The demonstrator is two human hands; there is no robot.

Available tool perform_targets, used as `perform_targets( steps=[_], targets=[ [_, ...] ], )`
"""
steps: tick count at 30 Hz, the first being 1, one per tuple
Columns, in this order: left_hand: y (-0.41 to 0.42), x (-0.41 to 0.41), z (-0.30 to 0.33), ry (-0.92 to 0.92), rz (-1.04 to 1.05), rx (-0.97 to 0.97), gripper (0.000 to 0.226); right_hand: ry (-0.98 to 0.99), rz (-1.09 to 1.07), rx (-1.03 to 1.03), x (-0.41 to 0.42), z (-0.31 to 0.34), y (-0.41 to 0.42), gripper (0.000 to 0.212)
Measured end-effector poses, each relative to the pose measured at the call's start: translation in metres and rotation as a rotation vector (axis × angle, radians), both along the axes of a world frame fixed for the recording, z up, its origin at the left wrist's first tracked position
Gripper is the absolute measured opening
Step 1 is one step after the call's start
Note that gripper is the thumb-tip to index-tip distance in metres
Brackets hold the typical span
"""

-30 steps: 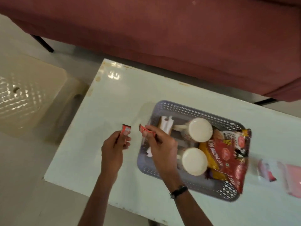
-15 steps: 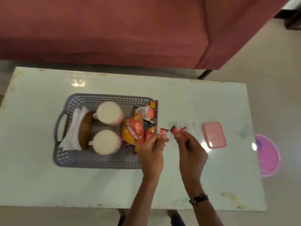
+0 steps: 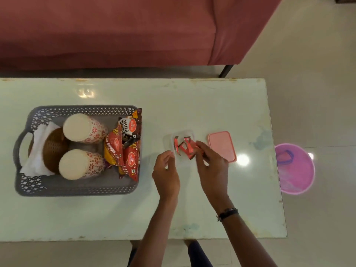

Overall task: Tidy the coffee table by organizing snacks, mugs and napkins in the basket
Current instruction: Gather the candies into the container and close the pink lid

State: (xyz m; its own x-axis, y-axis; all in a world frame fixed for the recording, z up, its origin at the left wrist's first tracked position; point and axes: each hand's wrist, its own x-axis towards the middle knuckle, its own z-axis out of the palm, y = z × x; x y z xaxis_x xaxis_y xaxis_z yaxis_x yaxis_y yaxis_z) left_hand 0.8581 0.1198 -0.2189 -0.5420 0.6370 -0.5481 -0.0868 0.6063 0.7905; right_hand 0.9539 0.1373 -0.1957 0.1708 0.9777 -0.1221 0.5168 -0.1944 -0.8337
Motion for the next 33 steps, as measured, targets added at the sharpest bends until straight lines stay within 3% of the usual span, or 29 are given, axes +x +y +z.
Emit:
perform_targets(
  steps=[2,8,13,18,21,24,27,30,33],
  targets=[
    [-0.001,0.0,-0.001,0.015,-0.002,-0.019,0.013,-0.028,0.079,-0.027,-0.003,-0.007,0.004,0.028],
    [0.011,0.003,-0.003,0.103,-0.075,-0.029,0.03,-0.305,-0.023,-0.067,0.033,-0.052,0.01,0.044],
    [0.022,0.004,-0.006,0.125,-0.159,-0.054,0.043,-0.573,0.172,-0.206,0.052,-0.085,0.008,0.067],
    [0.025,0.004,-0.007,0.133,-0.189,-0.044,0.047,-0.818,0.317,-0.227,0.046,-0.093,0.011,0.054],
    [0.026,0.003,-0.007,0.112,-0.189,-0.047,0.046,-0.853,0.352,-0.207,0.047,-0.087,0.018,0.054],
    [0.027,0.001,-0.005,0.107,-0.197,-0.055,0.046,-0.837,0.309,-0.09,0.052,-0.074,0.02,0.048],
    [0.025,-0.001,-0.006,0.114,-0.203,-0.056,0.045,-0.723,0.135,-0.056,0.063,-0.054,0.029,0.04],
    [0.025,-0.004,-0.009,0.083,-0.178,-0.048,0.044,-0.326,-0.048,-0.016,0.072,-0.031,0.043,0.029],
    [0.026,-0.003,-0.011,0.054,-0.163,-0.04,0.044,0.098,-0.038,-0.109,0.063,-0.029,0.044,0.03]
  ],
)
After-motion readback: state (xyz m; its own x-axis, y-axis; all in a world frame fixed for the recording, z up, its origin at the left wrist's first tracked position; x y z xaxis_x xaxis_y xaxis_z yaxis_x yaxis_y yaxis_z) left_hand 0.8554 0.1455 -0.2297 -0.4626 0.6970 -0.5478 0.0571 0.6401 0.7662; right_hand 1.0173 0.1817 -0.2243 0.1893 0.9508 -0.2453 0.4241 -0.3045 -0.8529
